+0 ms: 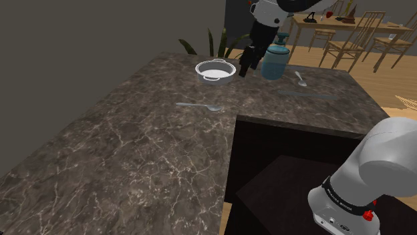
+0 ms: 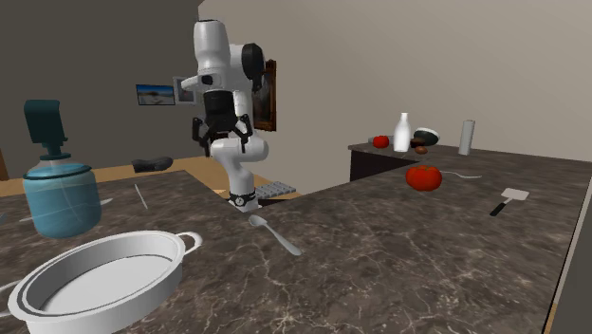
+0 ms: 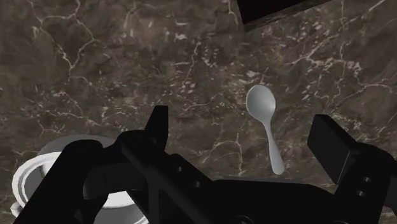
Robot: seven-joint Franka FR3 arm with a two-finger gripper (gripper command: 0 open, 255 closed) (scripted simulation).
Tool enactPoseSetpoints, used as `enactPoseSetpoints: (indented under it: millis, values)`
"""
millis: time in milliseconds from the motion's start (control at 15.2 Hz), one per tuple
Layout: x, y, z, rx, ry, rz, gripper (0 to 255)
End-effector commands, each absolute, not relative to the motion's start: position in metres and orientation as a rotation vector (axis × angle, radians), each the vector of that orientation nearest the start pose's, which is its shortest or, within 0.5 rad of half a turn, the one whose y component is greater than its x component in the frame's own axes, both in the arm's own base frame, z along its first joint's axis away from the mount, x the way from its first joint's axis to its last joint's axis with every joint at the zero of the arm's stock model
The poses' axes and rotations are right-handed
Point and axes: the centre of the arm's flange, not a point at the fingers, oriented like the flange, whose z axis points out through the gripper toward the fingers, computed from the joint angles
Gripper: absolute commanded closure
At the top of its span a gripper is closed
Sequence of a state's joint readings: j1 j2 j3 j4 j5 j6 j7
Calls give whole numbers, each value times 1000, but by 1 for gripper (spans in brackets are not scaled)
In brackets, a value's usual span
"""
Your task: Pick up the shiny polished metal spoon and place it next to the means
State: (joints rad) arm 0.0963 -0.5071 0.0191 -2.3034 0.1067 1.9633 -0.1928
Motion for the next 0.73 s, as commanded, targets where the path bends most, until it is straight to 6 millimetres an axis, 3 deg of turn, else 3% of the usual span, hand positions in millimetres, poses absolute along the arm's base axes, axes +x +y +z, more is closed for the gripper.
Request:
enactPoseSetpoints:
  millis: [0, 660]
  values:
    - [430, 69, 541, -3000, -452, -265, 0]
    - [506, 141, 468, -2914, -624, -277, 0]
